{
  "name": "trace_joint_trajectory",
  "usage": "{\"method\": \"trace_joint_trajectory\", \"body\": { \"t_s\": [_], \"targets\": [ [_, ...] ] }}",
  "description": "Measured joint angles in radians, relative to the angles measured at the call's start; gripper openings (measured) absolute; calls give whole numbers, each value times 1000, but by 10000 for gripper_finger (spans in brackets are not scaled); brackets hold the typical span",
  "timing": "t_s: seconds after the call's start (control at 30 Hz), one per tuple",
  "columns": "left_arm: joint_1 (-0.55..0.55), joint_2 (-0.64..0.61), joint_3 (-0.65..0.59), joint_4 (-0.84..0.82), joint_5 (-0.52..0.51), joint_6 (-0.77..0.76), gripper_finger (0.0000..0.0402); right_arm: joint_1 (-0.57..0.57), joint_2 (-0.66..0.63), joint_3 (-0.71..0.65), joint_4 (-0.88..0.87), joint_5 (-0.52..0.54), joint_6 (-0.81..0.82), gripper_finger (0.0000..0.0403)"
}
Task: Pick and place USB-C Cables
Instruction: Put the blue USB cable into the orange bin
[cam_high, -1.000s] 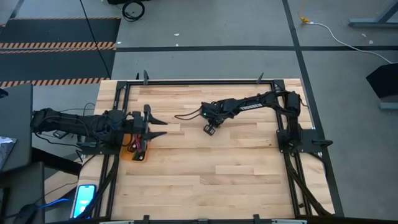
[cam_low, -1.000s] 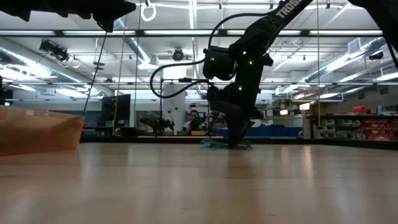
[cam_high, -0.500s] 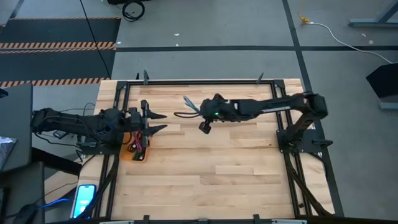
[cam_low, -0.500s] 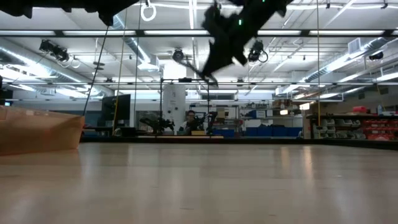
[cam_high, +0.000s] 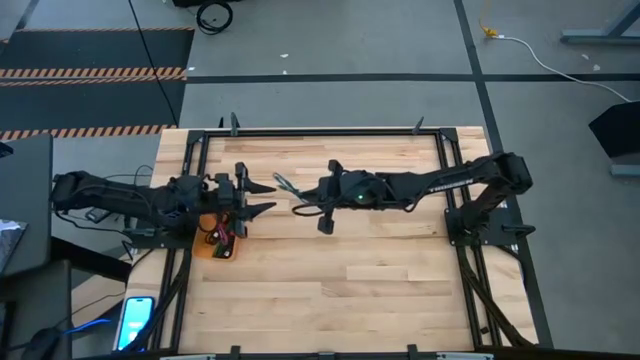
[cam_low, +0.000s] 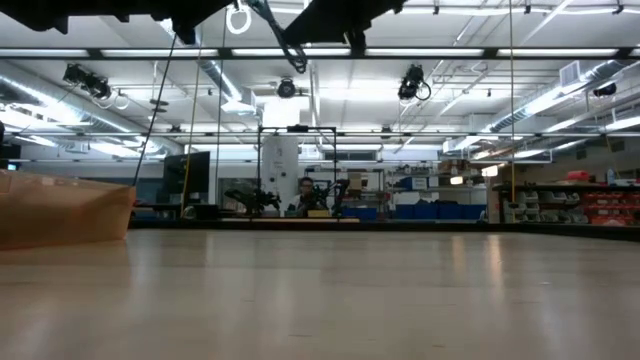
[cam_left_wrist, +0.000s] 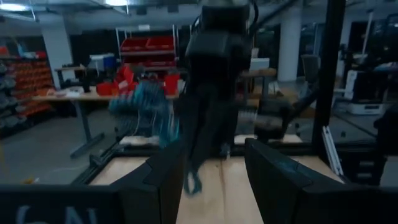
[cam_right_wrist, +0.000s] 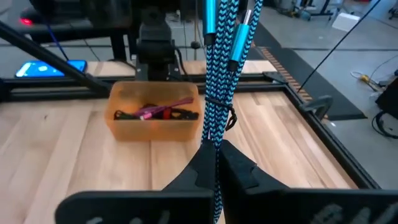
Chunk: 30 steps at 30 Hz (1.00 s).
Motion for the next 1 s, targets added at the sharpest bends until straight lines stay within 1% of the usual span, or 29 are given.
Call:
{"method": "trace_joint_trajectory", "body": {
  "t_s": [0.1, 0.27, 0.37, 0.57, 0.63, 0.77, 0.9, 1.0],
  "targets": [
    [0, 12, 0, 28, 3, 14, 172, 0, 25, 0, 25, 1, -1, 5],
    [6, 31, 0, -28, 1, 10, 172, 0, 32, 0, 56, 1, -15, 5],
    [11, 54, -1, -32, -9, 6, 172, 0, 29, 0, 84, 0, -20, 5],
    [12, 84, -1, -29, -106, 6, 172, 2, 28, 1, 105, -32, -26, 5],
    [12, 87, -1, -28, -116, 7, 172, 2, 28, 1, 105, -34, -18, 5],
    [12, 90, -1, 5, -110, 11, 172, 1, 29, 1, 115, -59, -18, 5],
    [12, 90, -1, 20, -46, 13, 172, 2, 29, 1, 117, -79, -18, 5],
    [12, 90, -1, 30, -29, 10, 172, 1, 29, 1, 123, -82, -18, 5]
  ]
}}
